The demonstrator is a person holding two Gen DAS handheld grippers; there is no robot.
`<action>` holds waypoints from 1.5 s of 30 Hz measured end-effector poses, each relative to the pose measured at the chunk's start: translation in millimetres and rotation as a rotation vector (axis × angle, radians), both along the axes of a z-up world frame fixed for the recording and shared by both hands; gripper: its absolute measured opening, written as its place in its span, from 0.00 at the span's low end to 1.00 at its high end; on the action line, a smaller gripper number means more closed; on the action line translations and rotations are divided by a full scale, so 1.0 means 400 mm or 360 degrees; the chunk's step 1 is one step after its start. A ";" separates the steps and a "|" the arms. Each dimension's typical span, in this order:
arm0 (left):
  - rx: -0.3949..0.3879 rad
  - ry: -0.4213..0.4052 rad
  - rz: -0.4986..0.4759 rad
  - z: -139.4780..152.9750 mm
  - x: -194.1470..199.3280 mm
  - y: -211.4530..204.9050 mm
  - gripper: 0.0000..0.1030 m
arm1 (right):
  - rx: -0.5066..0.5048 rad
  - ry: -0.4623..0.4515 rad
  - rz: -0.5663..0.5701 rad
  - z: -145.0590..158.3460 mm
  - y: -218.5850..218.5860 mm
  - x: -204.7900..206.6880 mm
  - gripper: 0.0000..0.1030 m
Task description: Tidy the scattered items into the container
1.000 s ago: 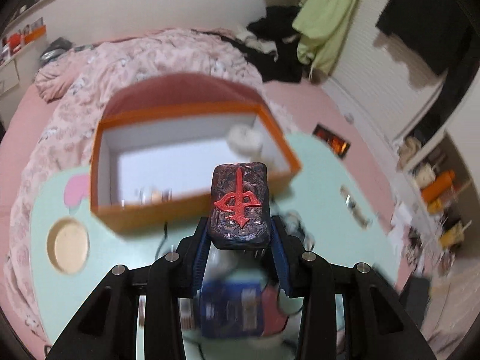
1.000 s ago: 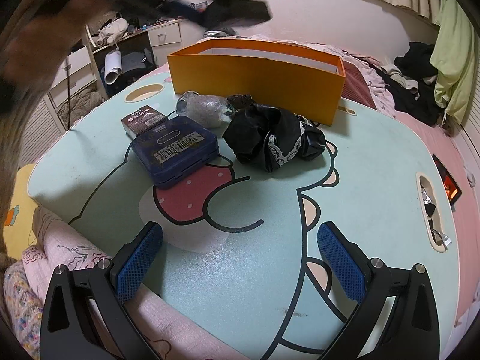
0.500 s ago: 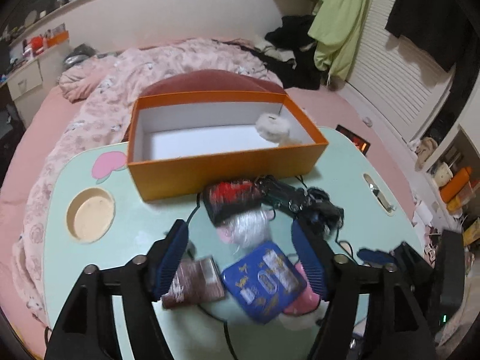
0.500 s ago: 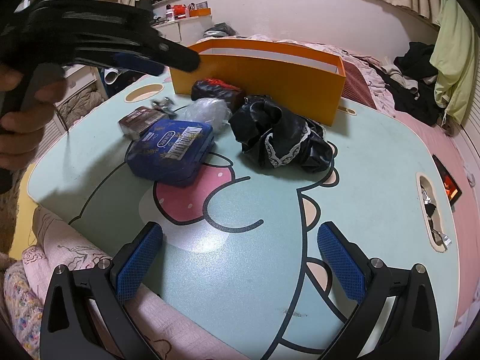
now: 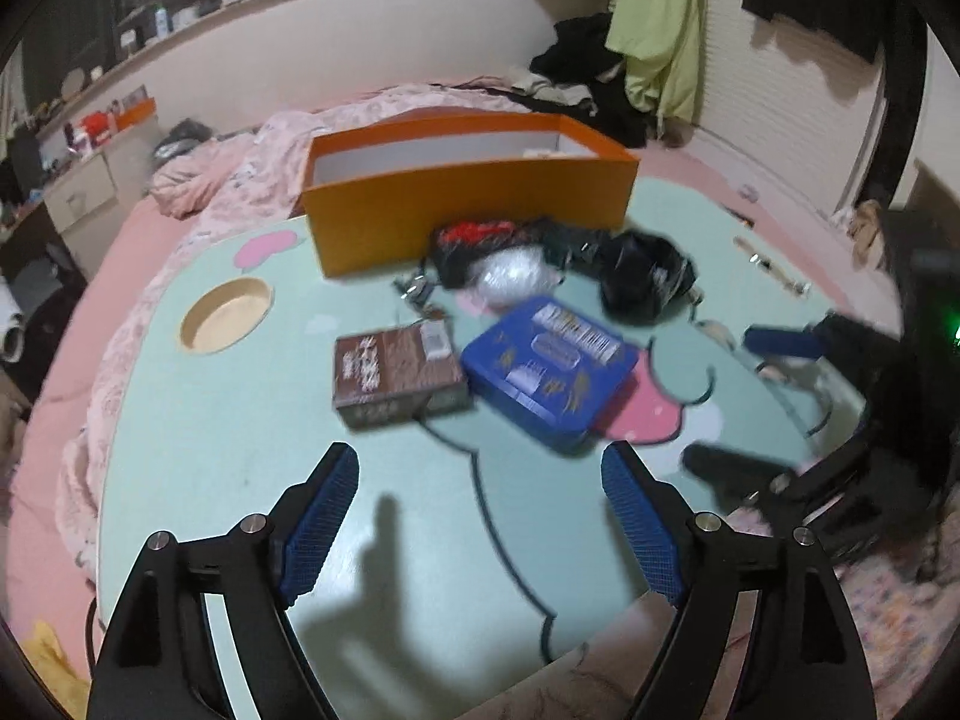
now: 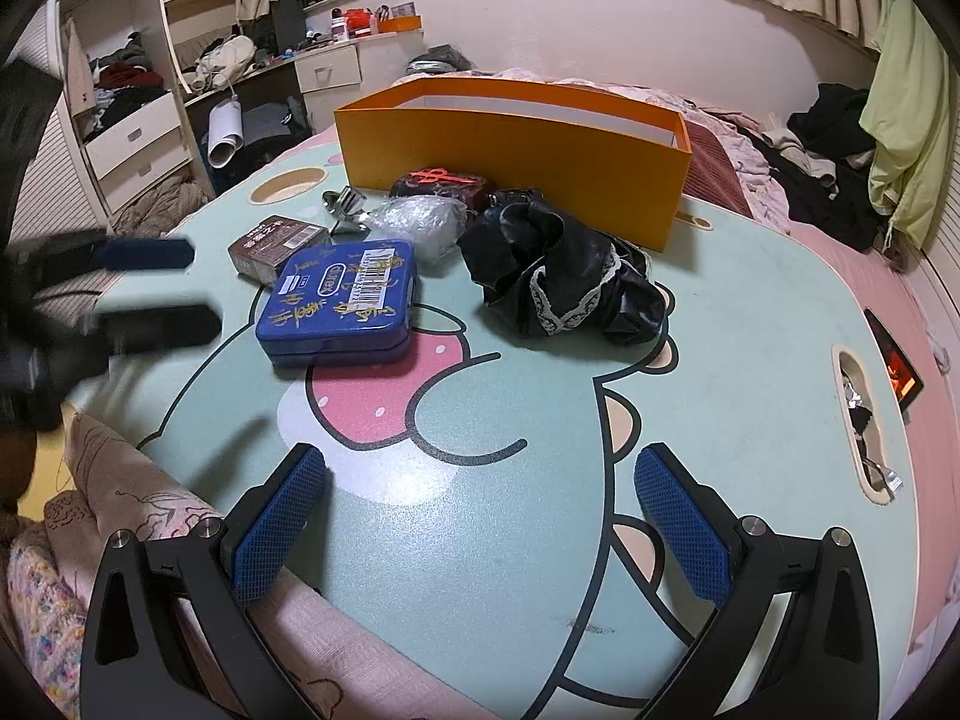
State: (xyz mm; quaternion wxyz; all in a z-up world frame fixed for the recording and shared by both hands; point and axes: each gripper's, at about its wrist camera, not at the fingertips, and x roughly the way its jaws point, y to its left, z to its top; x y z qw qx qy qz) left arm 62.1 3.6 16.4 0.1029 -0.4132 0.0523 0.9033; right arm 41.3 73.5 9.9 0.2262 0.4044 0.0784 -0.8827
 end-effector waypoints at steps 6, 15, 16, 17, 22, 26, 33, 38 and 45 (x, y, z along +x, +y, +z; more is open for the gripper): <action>-0.0033 -0.0076 0.0026 -0.051 -0.022 -0.004 1.00 | 0.0002 -0.0002 0.0000 -0.002 -0.001 -0.002 1.00; -0.0002 0.0035 -0.0013 -0.045 -0.041 -0.001 1.00 | 0.0007 -0.0002 -0.0001 -0.002 0.000 -0.001 1.00; -0.0001 0.0037 -0.0014 -0.046 -0.042 -0.001 1.00 | 0.0007 -0.0002 -0.0001 -0.003 0.000 -0.002 1.00; 0.0000 0.0038 -0.0014 -0.045 -0.043 0.000 1.00 | 0.0008 -0.0002 -0.0001 -0.003 0.000 0.000 1.00; 0.0001 0.0040 -0.0014 -0.051 -0.043 0.001 1.00 | 0.0009 -0.0003 -0.0002 -0.003 0.000 0.001 1.00; 0.0002 0.0041 -0.0014 -0.053 -0.043 0.001 1.00 | 0.0010 -0.0003 -0.0002 -0.004 -0.001 0.000 1.00; 0.0002 0.0041 -0.0014 -0.054 -0.043 0.001 1.00 | 0.0017 -0.0013 -0.0001 -0.005 -0.002 -0.002 1.00; 0.0003 0.0042 -0.0015 -0.054 -0.044 0.001 1.00 | 0.0039 -0.0036 -0.0033 -0.012 -0.004 -0.016 1.00; 0.0005 0.0044 -0.0016 -0.058 -0.042 0.004 1.00 | 0.0046 -0.0041 -0.0054 -0.011 -0.003 -0.012 1.00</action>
